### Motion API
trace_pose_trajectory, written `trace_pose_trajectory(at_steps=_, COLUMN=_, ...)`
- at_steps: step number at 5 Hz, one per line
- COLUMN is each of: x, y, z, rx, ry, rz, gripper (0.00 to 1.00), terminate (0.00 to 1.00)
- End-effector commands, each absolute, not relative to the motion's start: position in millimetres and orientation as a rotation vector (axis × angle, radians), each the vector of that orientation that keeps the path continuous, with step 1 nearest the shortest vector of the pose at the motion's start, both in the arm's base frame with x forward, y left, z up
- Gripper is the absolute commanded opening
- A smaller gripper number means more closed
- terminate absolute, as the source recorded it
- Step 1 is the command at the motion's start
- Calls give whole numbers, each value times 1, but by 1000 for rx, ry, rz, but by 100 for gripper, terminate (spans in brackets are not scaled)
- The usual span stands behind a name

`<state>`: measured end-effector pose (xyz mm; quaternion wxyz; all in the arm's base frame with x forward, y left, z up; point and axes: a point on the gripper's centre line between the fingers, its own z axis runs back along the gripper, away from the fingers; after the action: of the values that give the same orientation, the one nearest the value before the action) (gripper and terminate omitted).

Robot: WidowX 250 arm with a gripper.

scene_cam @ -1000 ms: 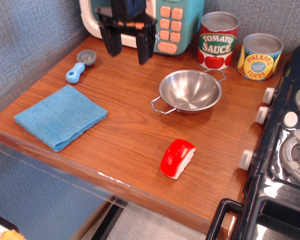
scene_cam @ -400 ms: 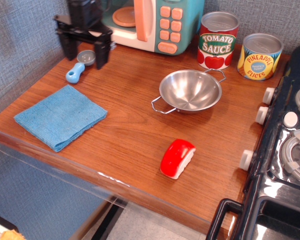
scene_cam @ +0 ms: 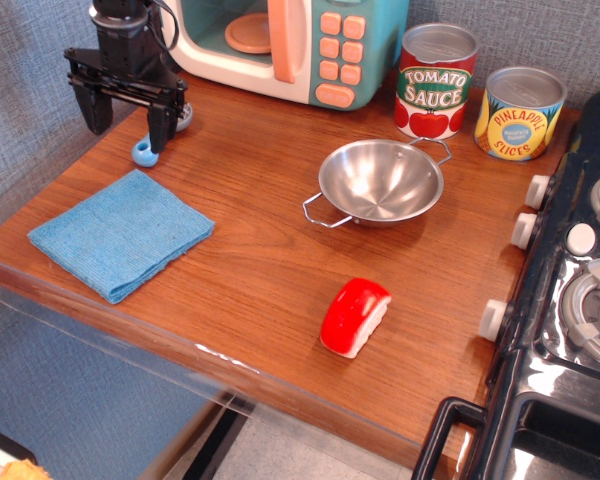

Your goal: Move the spoon to the right of the blue towel.

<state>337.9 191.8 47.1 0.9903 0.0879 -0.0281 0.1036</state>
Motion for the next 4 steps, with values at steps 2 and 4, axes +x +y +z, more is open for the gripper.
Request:
trace_pose_trajectory(at_steps=2, x=350, y=219, z=41, rx=151, ry=-111, rz=382, gripper=100, terminate=0)
trace_pose_trajectory(at_steps=4, x=354, y=227, z=36, rx=158, ry=-100, rz=415, gripper=0, terminate=0)
